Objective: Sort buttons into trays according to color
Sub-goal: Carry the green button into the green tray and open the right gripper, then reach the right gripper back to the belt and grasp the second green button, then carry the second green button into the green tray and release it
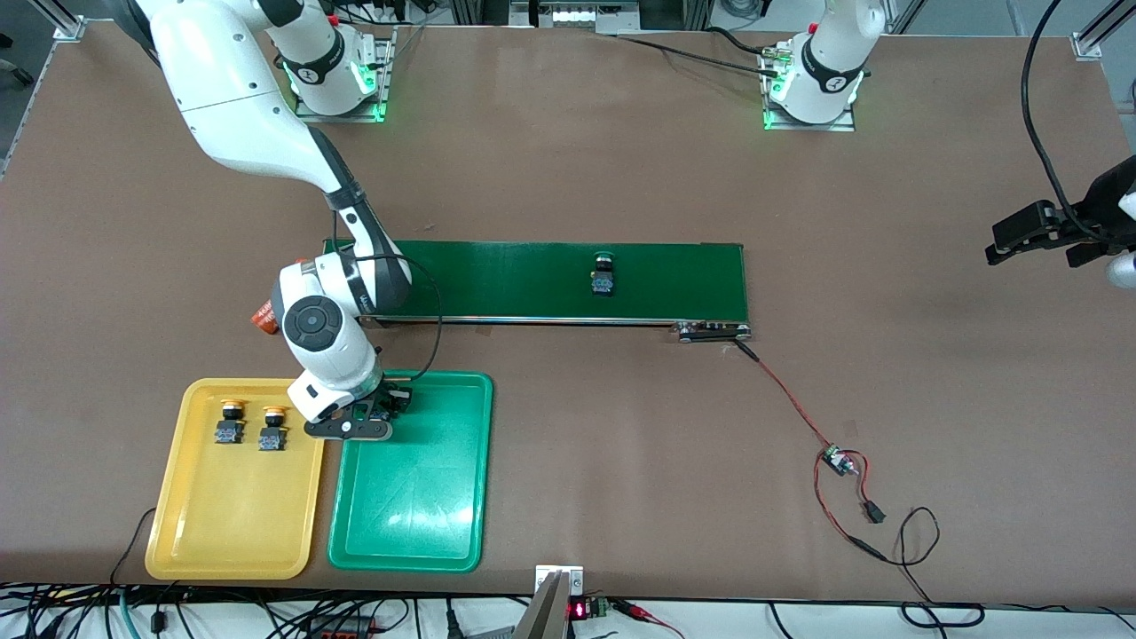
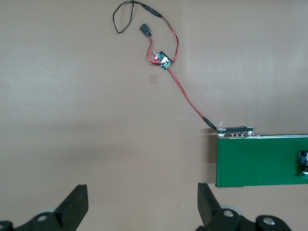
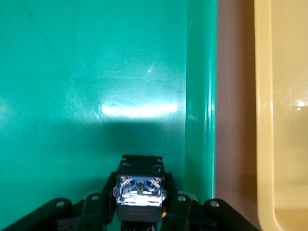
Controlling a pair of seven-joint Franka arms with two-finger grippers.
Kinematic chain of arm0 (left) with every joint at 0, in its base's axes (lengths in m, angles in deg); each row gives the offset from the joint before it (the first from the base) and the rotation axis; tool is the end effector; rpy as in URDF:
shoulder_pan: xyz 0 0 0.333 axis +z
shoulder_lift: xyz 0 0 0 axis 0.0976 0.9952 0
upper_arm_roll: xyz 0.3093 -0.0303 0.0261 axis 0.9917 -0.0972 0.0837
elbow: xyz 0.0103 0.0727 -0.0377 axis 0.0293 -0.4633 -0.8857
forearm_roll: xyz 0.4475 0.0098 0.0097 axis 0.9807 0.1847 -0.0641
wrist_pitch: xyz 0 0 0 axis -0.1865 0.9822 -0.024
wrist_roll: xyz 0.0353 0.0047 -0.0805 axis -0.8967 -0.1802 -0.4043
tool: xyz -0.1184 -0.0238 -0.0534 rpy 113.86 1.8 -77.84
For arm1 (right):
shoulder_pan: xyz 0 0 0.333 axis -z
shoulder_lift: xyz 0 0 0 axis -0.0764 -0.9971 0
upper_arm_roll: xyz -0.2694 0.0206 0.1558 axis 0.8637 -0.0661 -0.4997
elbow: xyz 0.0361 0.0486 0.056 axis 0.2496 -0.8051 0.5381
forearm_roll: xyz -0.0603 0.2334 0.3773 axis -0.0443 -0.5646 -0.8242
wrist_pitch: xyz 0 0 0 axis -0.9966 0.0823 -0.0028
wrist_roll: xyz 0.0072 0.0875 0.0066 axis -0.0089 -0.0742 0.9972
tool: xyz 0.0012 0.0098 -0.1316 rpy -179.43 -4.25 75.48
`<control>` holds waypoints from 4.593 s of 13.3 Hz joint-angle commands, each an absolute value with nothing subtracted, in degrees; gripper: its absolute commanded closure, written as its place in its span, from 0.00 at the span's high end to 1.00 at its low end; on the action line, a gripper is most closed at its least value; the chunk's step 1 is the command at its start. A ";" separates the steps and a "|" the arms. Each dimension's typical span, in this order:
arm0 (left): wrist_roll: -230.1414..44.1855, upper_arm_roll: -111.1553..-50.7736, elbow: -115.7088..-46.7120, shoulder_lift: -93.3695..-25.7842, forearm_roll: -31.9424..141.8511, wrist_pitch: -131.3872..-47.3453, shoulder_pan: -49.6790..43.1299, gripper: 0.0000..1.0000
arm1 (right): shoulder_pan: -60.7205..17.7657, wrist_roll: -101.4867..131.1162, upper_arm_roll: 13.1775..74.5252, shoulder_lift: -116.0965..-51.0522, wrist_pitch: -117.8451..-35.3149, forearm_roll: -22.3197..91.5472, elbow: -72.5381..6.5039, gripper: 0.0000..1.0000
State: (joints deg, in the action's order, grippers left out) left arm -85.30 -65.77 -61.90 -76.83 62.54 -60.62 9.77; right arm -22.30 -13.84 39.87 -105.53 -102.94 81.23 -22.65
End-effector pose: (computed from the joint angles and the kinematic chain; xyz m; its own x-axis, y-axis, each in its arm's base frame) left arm 0.6518 0.0119 0.5902 1.0000 -0.0020 -0.0068 -0.0018 -0.9995 0.0324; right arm 0.7289 0.2150 0.1287 0.9851 0.0159 0.1710 0.0027 -0.9970 0.0772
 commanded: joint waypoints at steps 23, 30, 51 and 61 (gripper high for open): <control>-84.42 -66.24 -62.45 -77.82 62.63 -59.83 9.47 1.00 | -38.03 -29.76 35.94 -90.69 -73.19 64.60 -19.34 1.00; -84.42 -66.07 -62.45 -77.73 62.72 -59.83 9.82 1.00 | -43.66 -35.48 36.03 -95.53 -81.10 65.48 -20.30 1.00; -84.50 -66.42 -62.62 -77.81 62.89 -60.71 9.82 1.00 | -39.12 -23.73 43.93 -97.10 -85.76 70.67 -18.03 0.14; -90.48 -66.77 -62.36 -78.08 63.68 -59.65 9.12 1.00 | -30.57 -11.93 43.85 -108.62 -108.16 70.76 -14.77 0.15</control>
State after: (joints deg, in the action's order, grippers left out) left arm -90.74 -66.42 -62.05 -77.11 62.59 -60.27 9.44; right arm -30.40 -12.63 44.16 -106.18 -105.91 70.41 -16.65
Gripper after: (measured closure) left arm 0.000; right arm 0.595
